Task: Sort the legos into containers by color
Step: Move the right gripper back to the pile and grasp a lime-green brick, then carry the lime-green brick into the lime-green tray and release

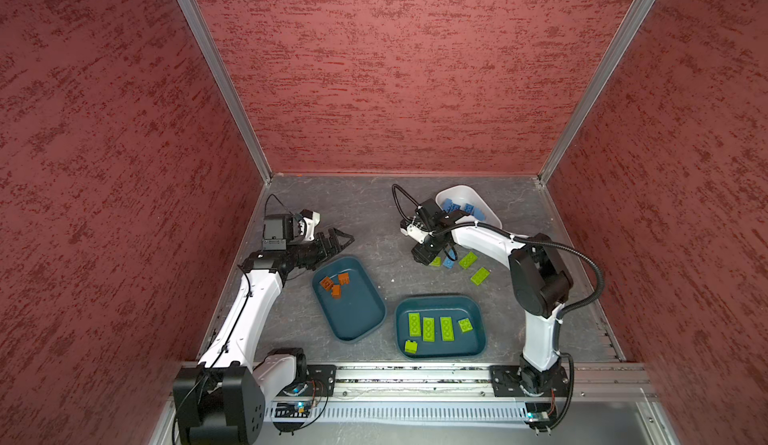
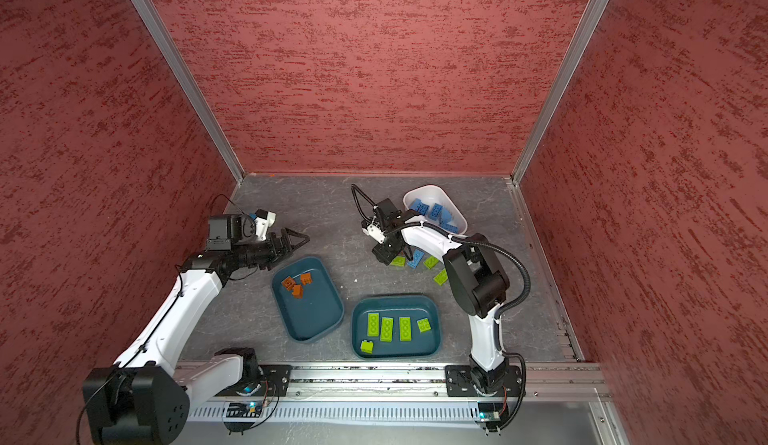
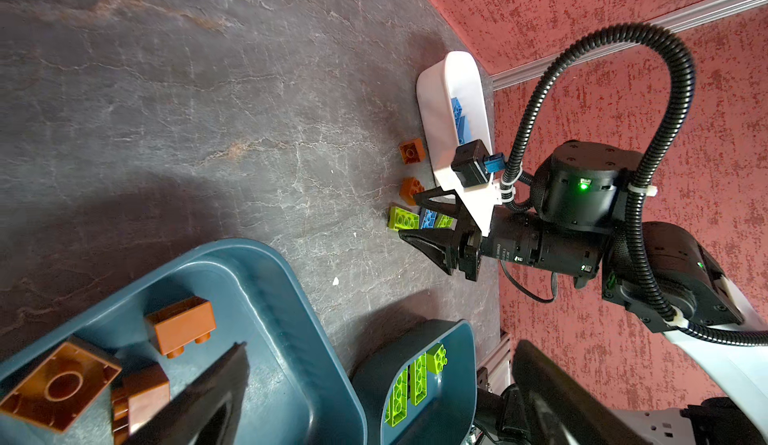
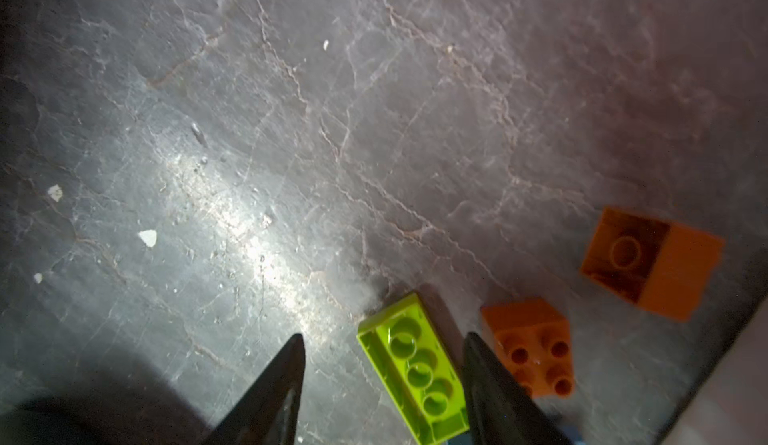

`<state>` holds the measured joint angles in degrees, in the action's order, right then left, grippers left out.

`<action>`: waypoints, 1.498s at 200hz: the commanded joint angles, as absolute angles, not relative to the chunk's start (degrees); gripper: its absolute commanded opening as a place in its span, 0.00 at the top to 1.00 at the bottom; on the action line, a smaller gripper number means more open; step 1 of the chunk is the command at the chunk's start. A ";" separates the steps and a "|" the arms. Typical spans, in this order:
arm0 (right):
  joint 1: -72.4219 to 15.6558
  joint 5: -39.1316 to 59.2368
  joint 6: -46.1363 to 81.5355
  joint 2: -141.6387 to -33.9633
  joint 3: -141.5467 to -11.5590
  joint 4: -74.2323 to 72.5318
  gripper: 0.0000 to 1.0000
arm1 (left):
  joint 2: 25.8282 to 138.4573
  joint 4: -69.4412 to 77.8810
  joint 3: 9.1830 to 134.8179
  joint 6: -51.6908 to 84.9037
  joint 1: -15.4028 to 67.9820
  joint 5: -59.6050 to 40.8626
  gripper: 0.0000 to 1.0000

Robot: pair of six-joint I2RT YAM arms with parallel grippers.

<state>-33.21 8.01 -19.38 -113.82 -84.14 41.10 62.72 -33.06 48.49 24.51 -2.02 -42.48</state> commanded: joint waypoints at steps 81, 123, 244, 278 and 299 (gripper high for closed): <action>-31.95 5.48 -24.61 -116.81 -83.77 39.45 0.40 | 61.67 -35.73 48.06 21.53 -3.49 -42.80 0.01; -31.99 4.25 -26.00 -116.71 -82.23 39.88 0.40 | 62.01 -35.93 47.77 21.54 -3.41 -42.89 0.01; -31.95 5.03 -23.43 -109.80 -73.75 40.87 0.72 | 62.59 -36.00 47.72 21.53 -3.25 -43.07 0.01; -31.94 9.25 -19.87 -104.52 -72.87 40.35 0.77 | 62.32 -36.17 48.37 21.79 -2.94 -43.06 0.01; -32.91 12.65 -16.89 -99.79 -71.48 41.40 0.77 | 62.52 -35.88 48.39 21.95 -2.66 -43.04 0.01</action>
